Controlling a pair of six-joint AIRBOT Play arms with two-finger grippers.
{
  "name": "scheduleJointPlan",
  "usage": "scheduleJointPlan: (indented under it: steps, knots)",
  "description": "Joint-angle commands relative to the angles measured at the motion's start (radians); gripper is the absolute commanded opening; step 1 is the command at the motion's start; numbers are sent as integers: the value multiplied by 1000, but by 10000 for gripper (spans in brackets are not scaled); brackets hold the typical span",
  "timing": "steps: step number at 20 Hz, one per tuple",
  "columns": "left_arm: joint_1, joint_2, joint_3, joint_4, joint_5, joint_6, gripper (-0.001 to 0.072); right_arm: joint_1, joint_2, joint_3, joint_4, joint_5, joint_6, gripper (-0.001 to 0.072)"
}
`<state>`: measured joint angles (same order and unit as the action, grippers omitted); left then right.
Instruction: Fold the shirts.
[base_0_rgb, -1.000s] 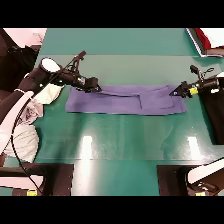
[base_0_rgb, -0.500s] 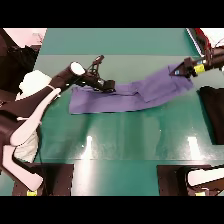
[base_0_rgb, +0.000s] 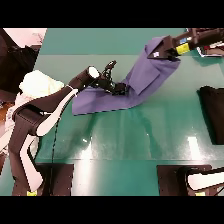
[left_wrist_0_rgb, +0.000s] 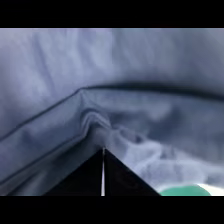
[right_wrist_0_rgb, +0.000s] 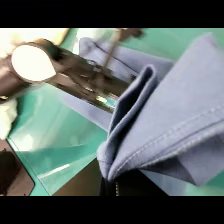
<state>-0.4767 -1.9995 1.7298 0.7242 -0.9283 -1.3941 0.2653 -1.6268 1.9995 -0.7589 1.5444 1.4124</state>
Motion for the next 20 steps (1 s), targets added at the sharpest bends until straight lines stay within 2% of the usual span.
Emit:
scheduleJointPlan:
  steps: [1, 5, 10, 16, 20]
  knots:
    - [-3, -11, 10, -2, -4, 0, 25, 74, 1, -3, -1, -58, 10, 15]
    - [3, -10, 13, 18, -53, 14, 24, 103, 0, -3, 0, -107, 6, 14]
    - [89, 12, 120, 159, -275, 10, 23, 132, -1, -3, -2, -136, -1, 14]
    - [285, 252, 126, 301, -348, 15, 24, 224, -48, -2, 0, -197, -27, 14]
    - [436, 403, 126, 334, -397, 39, 25, 360, -170, -2, 0, -320, -111, 15]
